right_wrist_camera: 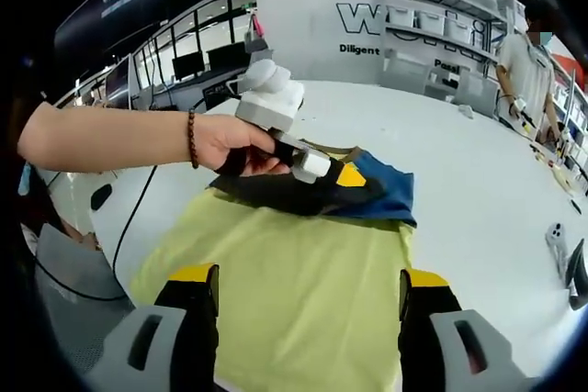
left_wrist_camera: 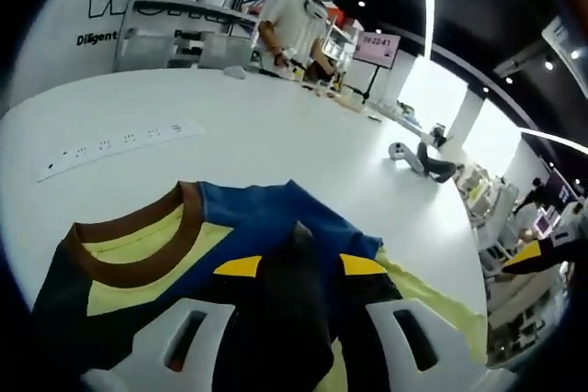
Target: Fold the garment on the visible template until the final outline fits inside the template.
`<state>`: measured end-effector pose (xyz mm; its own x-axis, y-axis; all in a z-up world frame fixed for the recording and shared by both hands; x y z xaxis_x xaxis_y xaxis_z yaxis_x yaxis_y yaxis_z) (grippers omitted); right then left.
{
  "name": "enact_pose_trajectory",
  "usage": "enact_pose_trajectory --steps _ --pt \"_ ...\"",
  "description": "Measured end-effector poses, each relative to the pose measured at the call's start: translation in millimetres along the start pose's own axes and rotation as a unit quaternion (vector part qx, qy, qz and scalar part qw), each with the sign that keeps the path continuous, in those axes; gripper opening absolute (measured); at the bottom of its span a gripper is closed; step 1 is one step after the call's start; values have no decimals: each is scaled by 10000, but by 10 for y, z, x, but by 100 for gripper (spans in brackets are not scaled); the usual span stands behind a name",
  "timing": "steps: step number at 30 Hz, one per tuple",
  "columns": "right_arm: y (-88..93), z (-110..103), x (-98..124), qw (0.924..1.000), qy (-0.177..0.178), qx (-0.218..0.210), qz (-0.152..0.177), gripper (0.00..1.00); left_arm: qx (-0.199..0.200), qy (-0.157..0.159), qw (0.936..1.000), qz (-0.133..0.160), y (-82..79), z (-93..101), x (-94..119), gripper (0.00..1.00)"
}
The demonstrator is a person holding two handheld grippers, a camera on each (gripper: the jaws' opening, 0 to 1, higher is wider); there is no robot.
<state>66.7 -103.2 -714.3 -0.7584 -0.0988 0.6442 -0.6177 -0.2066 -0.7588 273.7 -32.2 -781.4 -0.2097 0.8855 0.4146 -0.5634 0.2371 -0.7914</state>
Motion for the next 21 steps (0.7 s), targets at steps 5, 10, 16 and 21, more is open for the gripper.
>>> enact_pose_trajectory --steps 5,10,16,21 --pt "-6 15 6 10000 18 -18 28 78 547 -191 9983 80 70 -26 75 34" --pt "5 14 4 10000 13 -35 26 78 1400 -252 9894 288 149 -49 117 32" --pt "12 9 10 10000 14 -41 15 78 2305 -209 9717 469 215 -54 85 25" --pt "13 25 16 10000 46 -56 21 78 2438 -154 9684 492 238 -11 22 25"
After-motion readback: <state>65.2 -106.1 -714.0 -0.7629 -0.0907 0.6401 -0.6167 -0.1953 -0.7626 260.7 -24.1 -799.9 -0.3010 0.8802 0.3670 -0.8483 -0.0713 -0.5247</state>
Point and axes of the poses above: the point that each gripper's makers call its tool centre point, and the gripper's own axes: x roughly backward along the fingers, z roughly to its right, y roughly out of its underside, the point moved 6 cm from there along x, roughly backward along the fingers, and after that the axes turned 13 degrees about y, right-handed, at the moved point
